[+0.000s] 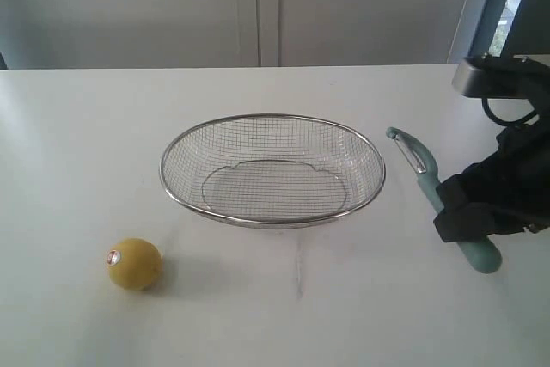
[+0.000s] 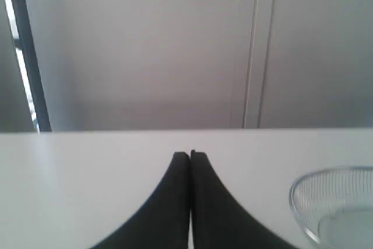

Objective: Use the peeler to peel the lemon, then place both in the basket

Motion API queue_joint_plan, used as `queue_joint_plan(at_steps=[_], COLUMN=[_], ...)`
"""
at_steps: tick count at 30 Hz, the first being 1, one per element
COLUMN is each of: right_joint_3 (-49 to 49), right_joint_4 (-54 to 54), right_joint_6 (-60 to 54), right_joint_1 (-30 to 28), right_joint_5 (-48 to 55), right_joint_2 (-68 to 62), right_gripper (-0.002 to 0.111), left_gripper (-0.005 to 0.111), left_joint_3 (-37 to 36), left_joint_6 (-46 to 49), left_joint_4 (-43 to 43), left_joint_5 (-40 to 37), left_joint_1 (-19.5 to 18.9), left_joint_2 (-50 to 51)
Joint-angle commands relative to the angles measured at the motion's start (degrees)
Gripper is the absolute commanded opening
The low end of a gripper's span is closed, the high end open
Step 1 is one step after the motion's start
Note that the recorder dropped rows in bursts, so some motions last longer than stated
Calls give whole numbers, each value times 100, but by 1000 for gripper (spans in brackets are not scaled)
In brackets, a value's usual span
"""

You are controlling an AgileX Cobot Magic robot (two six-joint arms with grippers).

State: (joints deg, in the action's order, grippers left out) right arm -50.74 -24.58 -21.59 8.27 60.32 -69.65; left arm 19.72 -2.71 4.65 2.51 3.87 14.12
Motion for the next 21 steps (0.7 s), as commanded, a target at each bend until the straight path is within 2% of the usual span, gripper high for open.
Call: queue_joint_plan(at_steps=[1,6,11,14,17,21], right_joint_3=[17,17,17,17,17,17], right_joint_4=[-25,-25,-25,-25,-25,-25], right_joint_6=[-68,-68,-68,-68,-68,-68], right_joint_1=[-28,-28,-28,-28,-28,-28], right_joint_5=[-50,-50,-50,-50,-50,-50], right_joint_2=[41,41,41,41,41,41], right_gripper=[0,0,0,0,0,0], left_gripper=[0,0,0,0,0,0], left_joint_3=[238,843,1359,1657,1964,2155], left_joint_6=[74,460,590,1212,2205,3443], left_joint_4=[-71,-146,-88,447,1478,2512], left_joint_5=[-1081,-2426,-3117,-3589,-4049,-4233], left_joint_1=[28,28,28,28,42,332], left_joint_2=[188,676,1535,2039,2613,3221])
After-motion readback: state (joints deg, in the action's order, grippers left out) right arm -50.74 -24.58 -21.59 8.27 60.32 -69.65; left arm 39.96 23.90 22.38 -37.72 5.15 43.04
